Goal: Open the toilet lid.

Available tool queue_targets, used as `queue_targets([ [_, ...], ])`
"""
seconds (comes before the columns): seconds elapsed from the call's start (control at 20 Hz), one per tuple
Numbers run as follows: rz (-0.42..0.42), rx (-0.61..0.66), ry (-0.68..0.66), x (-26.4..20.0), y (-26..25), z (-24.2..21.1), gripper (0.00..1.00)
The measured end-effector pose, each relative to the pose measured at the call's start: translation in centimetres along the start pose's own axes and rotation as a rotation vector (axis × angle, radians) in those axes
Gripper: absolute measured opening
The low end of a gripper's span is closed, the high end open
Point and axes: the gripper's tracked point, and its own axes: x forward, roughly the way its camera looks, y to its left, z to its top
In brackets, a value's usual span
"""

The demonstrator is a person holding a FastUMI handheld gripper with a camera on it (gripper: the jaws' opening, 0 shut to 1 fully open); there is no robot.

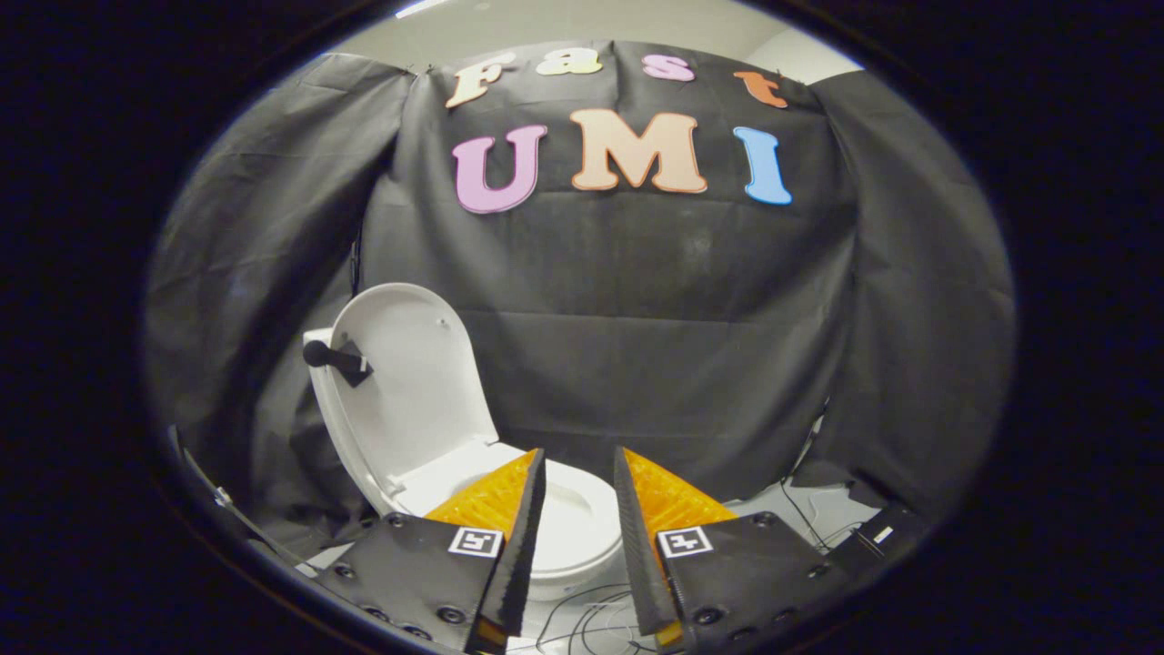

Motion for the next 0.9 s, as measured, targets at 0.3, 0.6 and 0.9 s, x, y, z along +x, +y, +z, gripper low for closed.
queue_targets([
  [0.3, -0.003, 0.028, -0.003, -2.0, -0.3, -0.2, 0.47],
  [0.6, -0.004, 0.026, -0.086, -3.2, -0.3, 1.3, 0.47],
  [0.9, -0.008, 0.036, -0.115, -5.0, -0.5, 1.5, 0.47],
])
